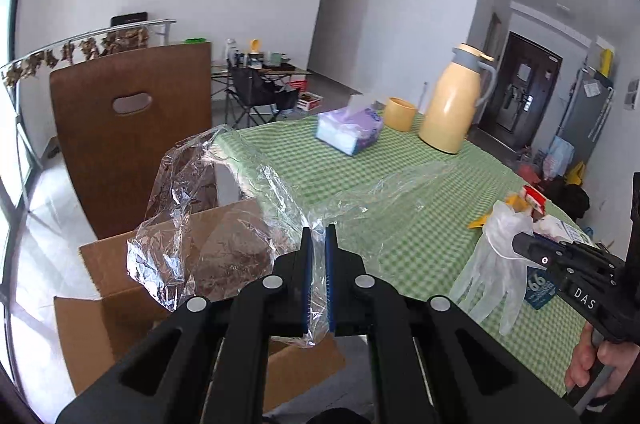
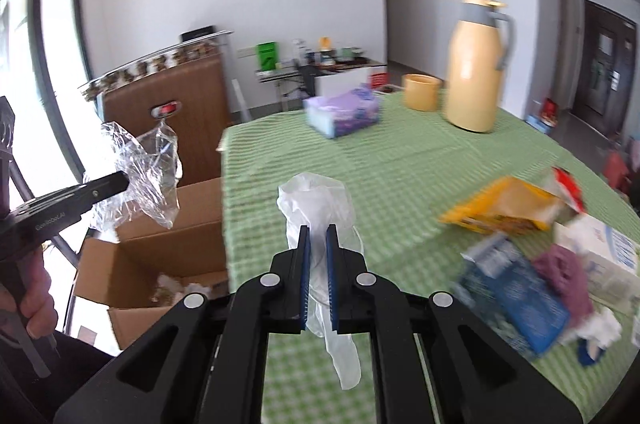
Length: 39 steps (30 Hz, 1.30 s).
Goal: Collect trash
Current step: 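Carry glove and plastic wrap to the cardboard box and open both tools inside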
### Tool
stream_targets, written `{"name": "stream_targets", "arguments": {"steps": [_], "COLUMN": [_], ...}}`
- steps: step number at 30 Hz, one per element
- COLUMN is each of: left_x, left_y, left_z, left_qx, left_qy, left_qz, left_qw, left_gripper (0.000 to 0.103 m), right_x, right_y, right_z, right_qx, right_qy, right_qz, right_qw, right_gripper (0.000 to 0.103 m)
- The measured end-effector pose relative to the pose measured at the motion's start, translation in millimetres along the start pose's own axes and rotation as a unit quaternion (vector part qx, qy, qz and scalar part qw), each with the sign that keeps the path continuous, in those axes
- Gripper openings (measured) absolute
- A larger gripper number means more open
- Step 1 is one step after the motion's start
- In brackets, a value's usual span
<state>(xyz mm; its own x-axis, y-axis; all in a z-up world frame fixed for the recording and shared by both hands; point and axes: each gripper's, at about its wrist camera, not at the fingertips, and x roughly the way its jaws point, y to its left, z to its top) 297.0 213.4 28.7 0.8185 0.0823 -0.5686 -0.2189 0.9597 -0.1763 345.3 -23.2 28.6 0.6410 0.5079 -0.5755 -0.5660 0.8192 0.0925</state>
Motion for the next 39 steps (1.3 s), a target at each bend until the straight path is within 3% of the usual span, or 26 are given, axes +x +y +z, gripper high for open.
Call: {"name": "stream_targets", "arguments": {"steps": [6,10,14,16,19,21,24,31,33,34,36,37,39], "left_x": [-7.7,-12.4,-4.5,16.1,60.2,81.2,100.4,130.9,138.6,141.5,148.0,150.5,148.3], "left_y": [76.7,110.0,137.2,150.1,169.8,180.6,193.3,200.5,199.1,197.7,198.9,198.3,195.5], "left_z": [-11.8,-22.5,-36.0,-47.3,-74.3,-90.3,-108.6,-129.6,-131.2,-132.0,-130.9,-129.9,-123.2], "left_qx": [-0.048,-0.069,-0.09,-0.097,-0.113,-0.12,-0.142,-0.151,-0.152,-0.147,-0.149,-0.15,-0.152], "left_qy": [0.016,0.021,0.036,0.073,0.152,0.185,0.223,0.282,0.296,0.302,0.312,0.314,0.301], "left_qz": [0.066,0.09,0.097,0.069,0.074,0.106,0.107,0.101,0.103,0.104,0.099,0.099,0.097], "left_qw": [0.9966,0.9934,0.9906,0.9902,0.9792,0.9695,0.9584,0.9419,0.9374,0.936,0.9331,0.9322,0.9364], "left_gripper": [0.003,0.003,0.003,0.003,0.003,0.003,0.003,0.004,0.01,0.025,0.049,0.06,0.064], "right_x": [55.4,84.4,113.2,139.3,179.3,206.7,236.9,282.7,294.5,299.0,306.5,307.7,301.6], "right_y": [73.0,113.3,137.3,147.1,165.5,170.6,176.5,181.7,183.8,185.4,189.3,191.9,193.8], "right_z": [10.2,8.3,7.4,8.1,5.0,1.6,-6.7,-39.2,-43.9,-46.6,-49.0,-47.5,-41.4], "right_qx": [-0.041,-0.064,-0.077,-0.087,-0.133,-0.151,-0.177,-0.218,-0.231,-0.239,-0.263,-0.275,-0.27], "right_qy": [0.026,0.051,0.081,0.115,0.161,0.193,0.228,0.289,0.303,0.314,0.321,0.312,0.3], "right_qz": [0.083,0.123,0.153,0.167,0.156,0.142,0.121,0.103,0.096,0.093,0.068,0.057,0.073], "right_qw": [0.995,0.989,0.982,0.975,0.965,0.959,0.95,0.927,0.92,0.914,0.907,0.908,0.912], "right_gripper": [0.008,0.008,0.008,0.008,0.008,0.008,0.008,0.008,0.008,0.01,0.041,0.074,0.078]}}
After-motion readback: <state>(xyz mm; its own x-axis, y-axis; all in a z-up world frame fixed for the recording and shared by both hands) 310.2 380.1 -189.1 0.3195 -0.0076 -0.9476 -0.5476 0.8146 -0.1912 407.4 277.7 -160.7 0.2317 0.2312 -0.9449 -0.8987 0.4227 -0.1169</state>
